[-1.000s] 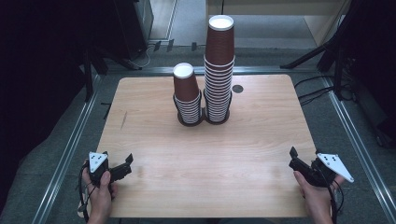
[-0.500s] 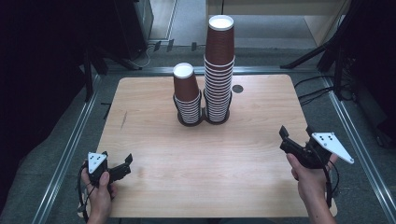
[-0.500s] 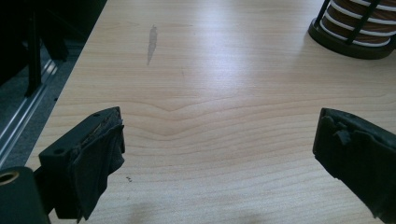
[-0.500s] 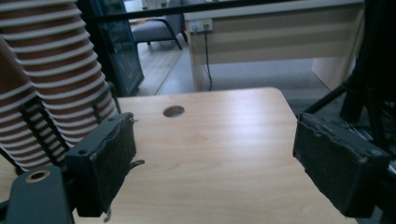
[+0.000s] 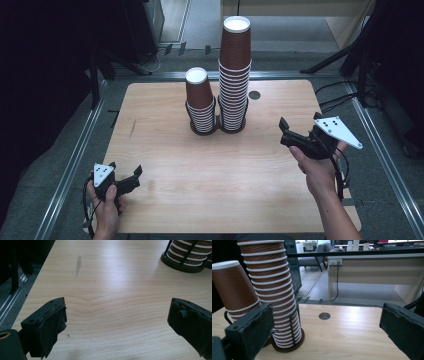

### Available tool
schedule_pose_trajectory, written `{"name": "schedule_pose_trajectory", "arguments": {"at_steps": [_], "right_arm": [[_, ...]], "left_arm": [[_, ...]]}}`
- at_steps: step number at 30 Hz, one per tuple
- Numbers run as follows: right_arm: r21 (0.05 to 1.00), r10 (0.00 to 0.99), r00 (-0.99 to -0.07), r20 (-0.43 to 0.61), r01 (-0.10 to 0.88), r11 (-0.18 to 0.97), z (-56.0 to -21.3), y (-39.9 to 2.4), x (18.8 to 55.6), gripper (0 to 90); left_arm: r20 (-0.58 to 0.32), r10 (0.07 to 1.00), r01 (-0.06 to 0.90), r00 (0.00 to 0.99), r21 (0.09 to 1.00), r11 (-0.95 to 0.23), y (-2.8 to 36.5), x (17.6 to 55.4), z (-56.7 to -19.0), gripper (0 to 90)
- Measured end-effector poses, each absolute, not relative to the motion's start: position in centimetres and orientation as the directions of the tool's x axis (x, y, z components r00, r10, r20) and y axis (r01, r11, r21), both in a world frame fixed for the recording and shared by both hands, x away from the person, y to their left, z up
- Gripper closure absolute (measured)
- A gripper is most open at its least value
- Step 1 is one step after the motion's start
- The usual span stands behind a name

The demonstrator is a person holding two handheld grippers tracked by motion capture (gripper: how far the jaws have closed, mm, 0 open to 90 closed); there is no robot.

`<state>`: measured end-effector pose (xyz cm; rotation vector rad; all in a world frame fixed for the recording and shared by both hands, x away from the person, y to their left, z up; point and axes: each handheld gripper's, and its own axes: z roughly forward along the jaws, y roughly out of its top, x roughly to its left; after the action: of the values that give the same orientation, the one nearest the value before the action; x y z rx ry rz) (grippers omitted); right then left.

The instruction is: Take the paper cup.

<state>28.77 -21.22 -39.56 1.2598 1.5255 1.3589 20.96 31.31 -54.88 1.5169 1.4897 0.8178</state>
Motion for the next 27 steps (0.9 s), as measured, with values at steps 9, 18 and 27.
{"name": "schedule_pose_trajectory", "arguments": {"at_steps": [9,18,27], "right_arm": [[0.983,0.950,-0.299,0.091,0.178,-0.038,-38.0,-19.0,30.0,0.0],[0.986,0.933,-0.350,0.083,0.168,-0.025,-36.6,-15.8,31.7,0.0],[0.985,0.915,-0.395,0.086,0.169,-0.020,-35.4,-13.8,33.1,0.0]], "left_arm": [[-0.100,0.991,0.441,0.093,0.896,0.049,31.2,20.9,-54.9,2.3],[-0.109,0.989,0.433,0.100,0.899,0.056,31.3,20.8,-54.9,2.3],[-0.113,0.988,0.432,0.103,0.900,0.057,31.4,20.7,-54.9,2.3]]}}
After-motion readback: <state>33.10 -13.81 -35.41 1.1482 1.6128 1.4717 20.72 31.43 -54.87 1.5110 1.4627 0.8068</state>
